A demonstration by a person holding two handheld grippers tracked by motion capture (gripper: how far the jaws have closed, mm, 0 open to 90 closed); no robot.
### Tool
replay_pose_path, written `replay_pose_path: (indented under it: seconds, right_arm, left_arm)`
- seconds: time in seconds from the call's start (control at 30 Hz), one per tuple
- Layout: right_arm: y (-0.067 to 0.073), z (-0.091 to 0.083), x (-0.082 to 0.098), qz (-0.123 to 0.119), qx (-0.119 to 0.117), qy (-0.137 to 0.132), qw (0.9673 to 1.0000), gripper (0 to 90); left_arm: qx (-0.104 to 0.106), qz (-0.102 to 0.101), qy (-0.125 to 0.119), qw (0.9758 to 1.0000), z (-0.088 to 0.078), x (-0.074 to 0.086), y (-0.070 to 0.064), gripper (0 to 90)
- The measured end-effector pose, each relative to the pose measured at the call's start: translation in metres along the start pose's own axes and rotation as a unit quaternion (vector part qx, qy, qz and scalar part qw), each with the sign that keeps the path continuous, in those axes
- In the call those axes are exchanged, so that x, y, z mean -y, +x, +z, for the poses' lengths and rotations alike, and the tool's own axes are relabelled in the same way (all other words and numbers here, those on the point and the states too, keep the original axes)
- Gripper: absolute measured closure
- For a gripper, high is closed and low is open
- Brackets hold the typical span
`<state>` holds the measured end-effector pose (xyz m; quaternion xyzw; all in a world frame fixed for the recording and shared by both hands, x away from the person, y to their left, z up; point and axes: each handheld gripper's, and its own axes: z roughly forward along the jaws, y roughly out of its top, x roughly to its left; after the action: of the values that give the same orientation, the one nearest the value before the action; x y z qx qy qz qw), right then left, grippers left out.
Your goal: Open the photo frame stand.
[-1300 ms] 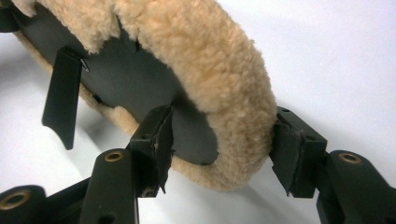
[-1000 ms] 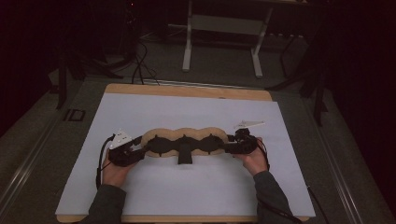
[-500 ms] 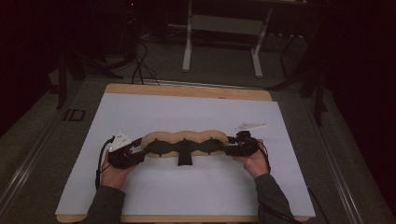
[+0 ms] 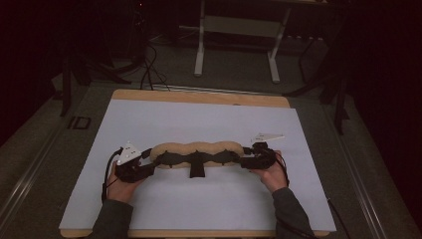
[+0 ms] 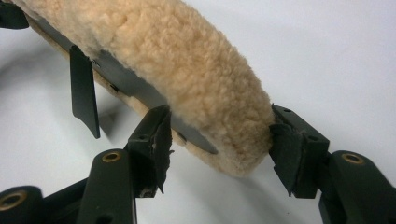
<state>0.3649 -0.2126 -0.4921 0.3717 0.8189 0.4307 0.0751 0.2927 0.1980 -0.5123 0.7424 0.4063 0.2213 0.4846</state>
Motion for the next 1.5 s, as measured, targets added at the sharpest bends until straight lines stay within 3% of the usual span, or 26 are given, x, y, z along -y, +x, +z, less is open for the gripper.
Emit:
replay_pose_path:
  seconds: [0.73,1.5]
  right_arm:
    - [0.005,-0.003,0.008,-0.014,0.001,-0.005,0.9999,40.7]
    - [0.005,-0.005,0.016,-0.011,-0.002,-0.008,0.9999,41.2]
  left_arm:
    - [0.006,0.007,0.006,0.9999,-0.006,0.003,-0.006,47.8]
    - [0.014,0.007,0.012,0.9998,-0.012,0.005,-0.009,45.5]
